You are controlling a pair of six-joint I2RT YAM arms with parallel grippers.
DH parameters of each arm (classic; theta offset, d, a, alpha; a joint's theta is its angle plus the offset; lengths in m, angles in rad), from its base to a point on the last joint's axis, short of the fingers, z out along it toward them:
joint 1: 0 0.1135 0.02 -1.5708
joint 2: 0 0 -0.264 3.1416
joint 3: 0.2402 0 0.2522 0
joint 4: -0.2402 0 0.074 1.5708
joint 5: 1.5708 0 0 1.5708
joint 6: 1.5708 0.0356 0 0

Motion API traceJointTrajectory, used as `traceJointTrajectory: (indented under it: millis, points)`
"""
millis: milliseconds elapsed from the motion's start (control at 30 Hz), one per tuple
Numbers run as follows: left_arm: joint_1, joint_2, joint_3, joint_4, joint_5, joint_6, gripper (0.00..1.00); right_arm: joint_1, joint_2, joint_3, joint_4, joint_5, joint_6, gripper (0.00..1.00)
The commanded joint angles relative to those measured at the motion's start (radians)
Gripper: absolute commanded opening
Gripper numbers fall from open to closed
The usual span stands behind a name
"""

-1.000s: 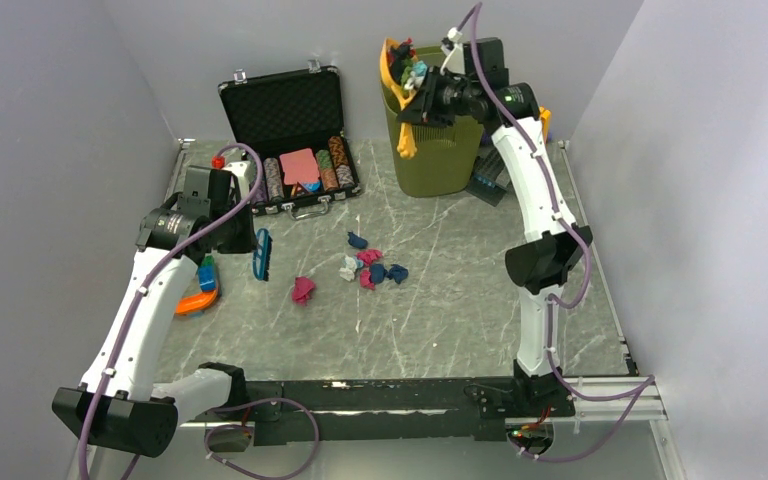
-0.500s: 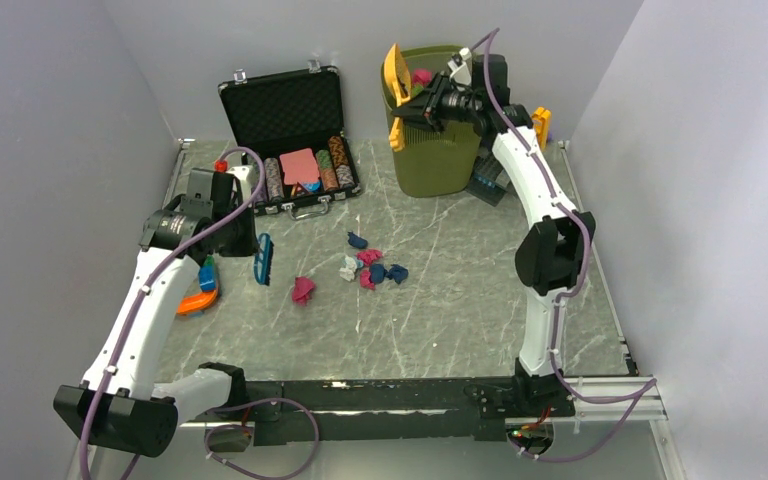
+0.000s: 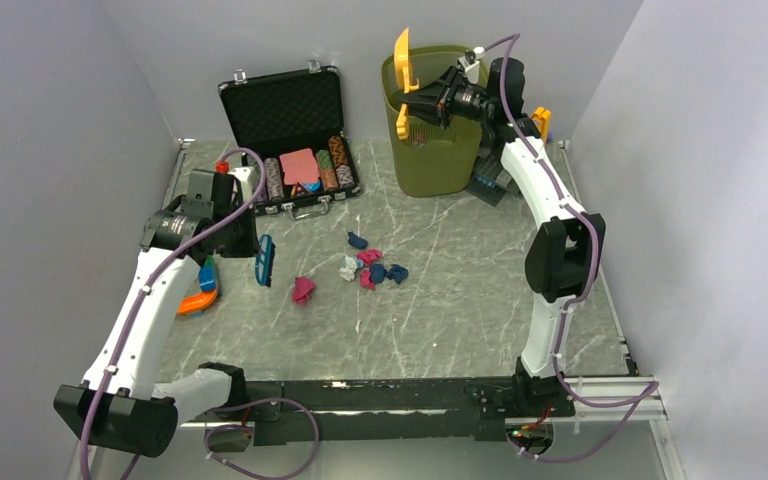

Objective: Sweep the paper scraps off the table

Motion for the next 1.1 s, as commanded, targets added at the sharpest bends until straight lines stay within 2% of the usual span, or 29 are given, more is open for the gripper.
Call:
traceJointTrajectory:
  millis: [0,133,200,300,367,433,533,633,767,867,967,1067]
  points:
    - [0.005,-0.031,-0.007,0.042,0.007,0.018,0.0,-0.001,-0.069,0.041,0.05,-0.065,-0.019,0.0]
    - [0.005,-0.029,-0.004,0.047,0.013,0.011,0.0,0.008,-0.107,0.026,0.023,-0.089,-0.112,0.0]
    - [0.005,-0.034,-0.002,0.056,0.024,0.009,0.0,0.038,-0.108,0.115,-0.19,-0.09,-0.319,0.0]
    - [0.005,-0.051,-0.001,0.074,0.031,0.01,0.0,0.111,-0.084,0.314,-0.625,0.017,-0.701,0.0]
    - [0.005,-0.06,0.001,0.082,0.029,0.012,0.0,0.162,-0.093,0.365,-0.802,0.125,-0.861,0.0]
    - [0.005,-0.066,0.005,0.086,0.029,0.015,0.0,0.217,-0.136,0.328,-0.898,0.247,-0.991,0.0]
    - [0.005,-0.083,-0.002,0.099,0.036,0.013,0.0,0.323,-0.251,0.115,-0.924,0.487,-1.065,0.0]
    - [0.005,-0.098,-0.022,0.124,0.062,0.013,0.0,0.396,-0.393,-0.169,-0.844,0.681,-1.056,0.0]
    - [0.003,-0.101,-0.055,0.156,0.125,0.004,0.0,0.412,-0.629,-0.558,-0.694,0.81,-0.97,0.0]
    - [-0.014,-0.079,-0.092,0.199,0.233,-0.046,0.0,0.413,-0.763,-0.756,-0.653,0.918,-0.91,0.0]
    - [-0.106,-0.047,-0.14,0.295,0.276,-0.137,0.0,0.411,-0.84,-0.923,-0.645,1.024,-0.859,0.0]
    - [-0.27,0.031,-0.152,0.41,0.231,-0.22,0.0,0.409,-0.854,-1.017,-0.669,1.146,-0.782,0.0]
